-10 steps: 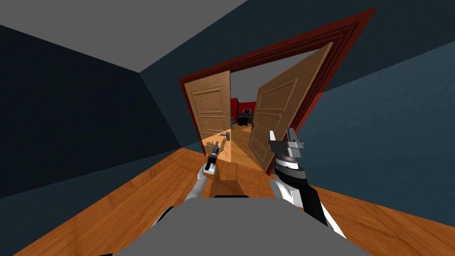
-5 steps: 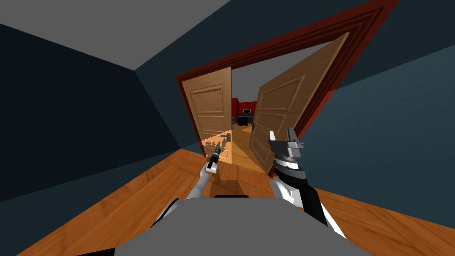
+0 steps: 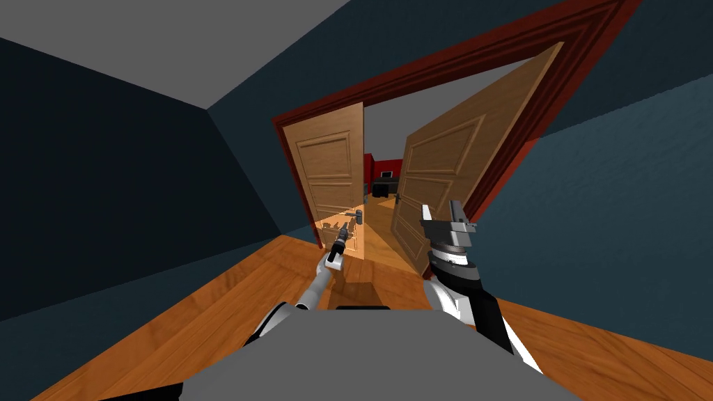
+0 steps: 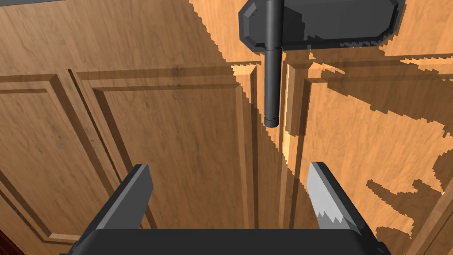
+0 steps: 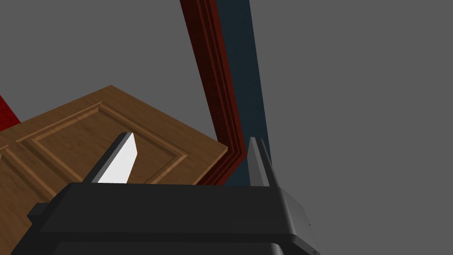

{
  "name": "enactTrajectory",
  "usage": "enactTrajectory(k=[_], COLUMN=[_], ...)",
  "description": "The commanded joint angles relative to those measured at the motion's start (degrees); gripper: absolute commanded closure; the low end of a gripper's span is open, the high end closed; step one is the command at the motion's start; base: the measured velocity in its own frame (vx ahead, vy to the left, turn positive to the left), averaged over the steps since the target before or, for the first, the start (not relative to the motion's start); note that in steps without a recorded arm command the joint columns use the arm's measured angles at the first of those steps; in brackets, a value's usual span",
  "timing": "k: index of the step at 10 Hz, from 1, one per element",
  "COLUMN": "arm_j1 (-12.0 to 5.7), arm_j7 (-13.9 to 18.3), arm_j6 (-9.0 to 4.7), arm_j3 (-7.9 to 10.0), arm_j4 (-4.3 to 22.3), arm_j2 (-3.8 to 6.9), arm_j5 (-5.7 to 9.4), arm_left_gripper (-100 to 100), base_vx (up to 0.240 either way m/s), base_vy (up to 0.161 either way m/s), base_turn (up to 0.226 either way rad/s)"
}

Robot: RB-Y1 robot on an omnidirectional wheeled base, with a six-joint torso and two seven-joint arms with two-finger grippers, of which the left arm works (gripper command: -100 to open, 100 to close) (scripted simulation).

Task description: Push the door open

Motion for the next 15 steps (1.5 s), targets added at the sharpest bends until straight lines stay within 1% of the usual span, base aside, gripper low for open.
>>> enactTrajectory(k=[1, 6, 9, 10, 11, 12, 14, 15], arm_j1=[-1.49, -4.47, -6.84, -6.51, -6.62, -6.61, -6.61, -6.61], arm_j7=[0.27, 0.77, 1.18, 1.15, 1.12, 1.09, 1.02, 0.99], arm_j6=[0.13, 0.72, 1.18, 0.9, 0.83, 0.79, 0.7, 0.66], arm_j3=[-0.02, -0.23, -0.4, -0.35, -0.19, -0.1, 0.11, 0.21], arm_j4=[2.34, 7.05, 10.8, 10.37, 10.62, 10.68, 10.8, 10.86], arm_j2=[-0.34, -1.42, -2.49, -2.22, -0.78, -0.26, 0.32, 0.32], arm_j5=[-0.04, -0.22, -0.36, -0.32, -0.27, -0.24, -0.18, -0.14], arm_left_gripper=[-100, -100, -100, -100, -100, -100, -100, -100], base_vx=[0.107, 0.081, 0.109, 0.058, 0.103, 0.195, 0.205, 0.204], base_vy=[0.032, 0.029, 0.028, 0.01, -0.03, -0.041, -0.057, -0.087], base_turn=[-0.01, -0.007, -0.01, -0.003, -0.027, -0.026, -0.023, -0.017])
